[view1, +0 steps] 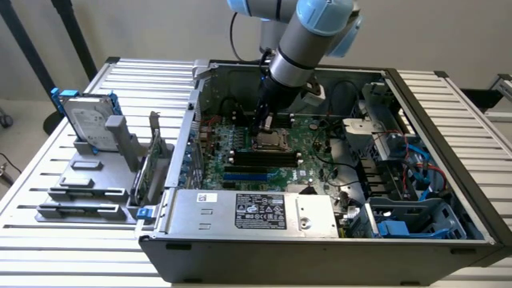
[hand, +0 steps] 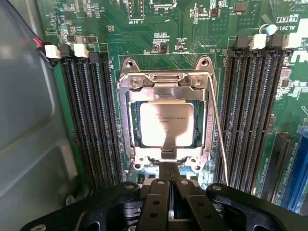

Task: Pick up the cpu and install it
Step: 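Close the cpu cover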

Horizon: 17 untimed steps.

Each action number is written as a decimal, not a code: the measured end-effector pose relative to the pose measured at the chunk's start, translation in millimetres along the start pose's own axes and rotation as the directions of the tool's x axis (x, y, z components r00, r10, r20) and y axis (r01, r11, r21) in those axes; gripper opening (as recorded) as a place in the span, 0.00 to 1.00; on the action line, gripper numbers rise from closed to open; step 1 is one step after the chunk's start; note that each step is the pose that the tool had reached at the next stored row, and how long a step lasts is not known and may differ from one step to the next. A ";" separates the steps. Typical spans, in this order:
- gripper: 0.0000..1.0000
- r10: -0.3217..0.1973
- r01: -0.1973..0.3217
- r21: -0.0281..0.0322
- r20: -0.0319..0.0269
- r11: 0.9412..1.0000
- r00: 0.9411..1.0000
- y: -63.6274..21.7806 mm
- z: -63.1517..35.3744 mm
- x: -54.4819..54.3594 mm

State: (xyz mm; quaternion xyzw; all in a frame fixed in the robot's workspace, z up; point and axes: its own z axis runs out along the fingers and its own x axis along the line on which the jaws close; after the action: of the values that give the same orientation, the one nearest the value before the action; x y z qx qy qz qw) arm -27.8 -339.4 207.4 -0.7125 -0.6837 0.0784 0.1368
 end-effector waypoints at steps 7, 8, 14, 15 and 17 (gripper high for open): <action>0.11 -0.001 0.001 0.009 -0.004 1.000 1.000 -15.6 1.0 -4.8; 0.11 -0.001 0.001 0.009 -0.005 1.000 1.000 -18.3 1.6 -5.5; 0.11 -0.001 0.001 0.011 -0.007 1.000 1.000 -30.9 -4.1 -6.7; 0.11 -0.001 0.001 0.011 -0.007 1.000 1.000 -30.9 -4.0 -6.7; 0.11 -0.001 0.001 0.011 -0.007 1.000 1.000 -30.9 -4.1 -6.7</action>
State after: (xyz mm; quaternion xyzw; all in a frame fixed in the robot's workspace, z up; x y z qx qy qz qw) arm -56.5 -345.6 220.2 -0.7116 -0.6833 0.0793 0.1431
